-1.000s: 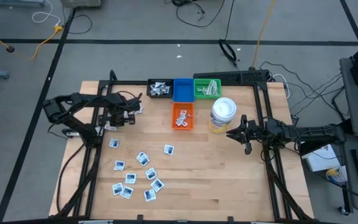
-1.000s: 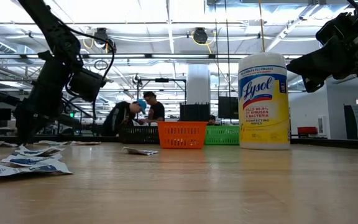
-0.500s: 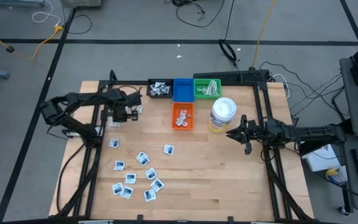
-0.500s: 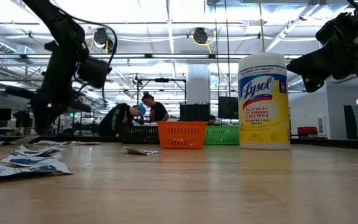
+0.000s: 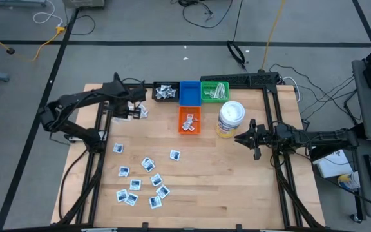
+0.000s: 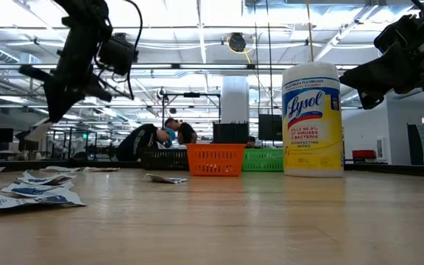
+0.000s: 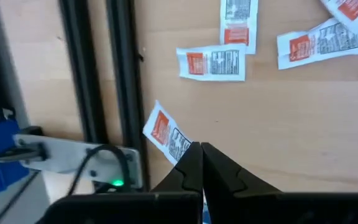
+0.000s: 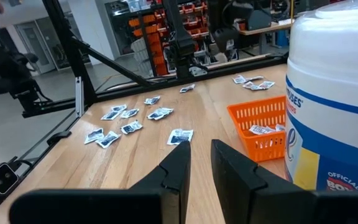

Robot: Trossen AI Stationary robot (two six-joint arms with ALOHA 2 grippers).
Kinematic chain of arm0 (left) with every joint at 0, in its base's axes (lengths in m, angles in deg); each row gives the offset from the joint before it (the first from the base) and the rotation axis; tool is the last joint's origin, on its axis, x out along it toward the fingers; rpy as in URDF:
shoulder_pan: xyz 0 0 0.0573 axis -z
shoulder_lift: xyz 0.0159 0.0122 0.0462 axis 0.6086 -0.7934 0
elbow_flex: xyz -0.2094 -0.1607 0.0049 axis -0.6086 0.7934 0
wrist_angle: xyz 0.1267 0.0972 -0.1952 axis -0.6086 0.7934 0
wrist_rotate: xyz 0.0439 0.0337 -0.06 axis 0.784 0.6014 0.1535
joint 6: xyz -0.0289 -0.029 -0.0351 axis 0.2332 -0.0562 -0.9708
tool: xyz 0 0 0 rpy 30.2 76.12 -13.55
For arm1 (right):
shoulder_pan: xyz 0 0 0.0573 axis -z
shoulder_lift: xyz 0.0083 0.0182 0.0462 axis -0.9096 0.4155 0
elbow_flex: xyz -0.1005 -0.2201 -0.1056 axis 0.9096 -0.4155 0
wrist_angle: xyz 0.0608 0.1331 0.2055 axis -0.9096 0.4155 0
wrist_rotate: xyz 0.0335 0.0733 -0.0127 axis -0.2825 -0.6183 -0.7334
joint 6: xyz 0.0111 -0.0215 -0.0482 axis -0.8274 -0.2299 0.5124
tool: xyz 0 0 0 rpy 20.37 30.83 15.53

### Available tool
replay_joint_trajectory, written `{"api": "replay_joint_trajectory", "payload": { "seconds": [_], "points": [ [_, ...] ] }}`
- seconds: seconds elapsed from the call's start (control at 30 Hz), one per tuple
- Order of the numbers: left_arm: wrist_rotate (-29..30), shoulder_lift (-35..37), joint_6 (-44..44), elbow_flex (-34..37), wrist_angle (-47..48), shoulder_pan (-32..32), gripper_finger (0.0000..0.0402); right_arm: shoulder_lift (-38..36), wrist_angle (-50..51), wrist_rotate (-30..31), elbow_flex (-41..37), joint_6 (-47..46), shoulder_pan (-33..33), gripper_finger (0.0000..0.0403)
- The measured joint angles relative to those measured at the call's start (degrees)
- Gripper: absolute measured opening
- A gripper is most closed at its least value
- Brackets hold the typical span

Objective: Pick & Place First Aid Supplies
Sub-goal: Put the orange ointment pack into the orange bin

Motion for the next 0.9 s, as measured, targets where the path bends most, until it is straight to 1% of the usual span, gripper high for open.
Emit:
{"api": "replay_joint_trajectory", "payload": {
  "seconds": [0.1, 0.23, 0.4, 0.57, 0.9],
  "points": [
    [0.9, 0.7, 0.5, -1.4, 1.9, 0.0, 0.0, 0.0, 0.0, 0.0, 0.0, 0.0, 0.0, 0.0059],
    [0.9, 0.8, 0.7, -2.3, 1.8, 0.8, 0.0, 0.0, 0.0, 0.0, 0.0, 0.0, 0.0, 0.0059],
    [0.4, -3.4, -0.5, -6.9, 1.2, 2.9, 0.0, 0.0, 0.0, 0.0, 0.0, 0.0, 0.0, 0.0059],
    [-1.0, -10.3, -0.9, -14.6, 0.7, 5.3, 0.0, 0.0, 0.0, 0.0, 0.0, 0.0, 0.0, 0.0059],
    [-2.4, -27.0, -1.6, -36.5, -0.1, 10.3, 0.0, 0.0, 0.0, 0.0, 0.0, 0.0, 0.0, 0.0059]
  ]
}}
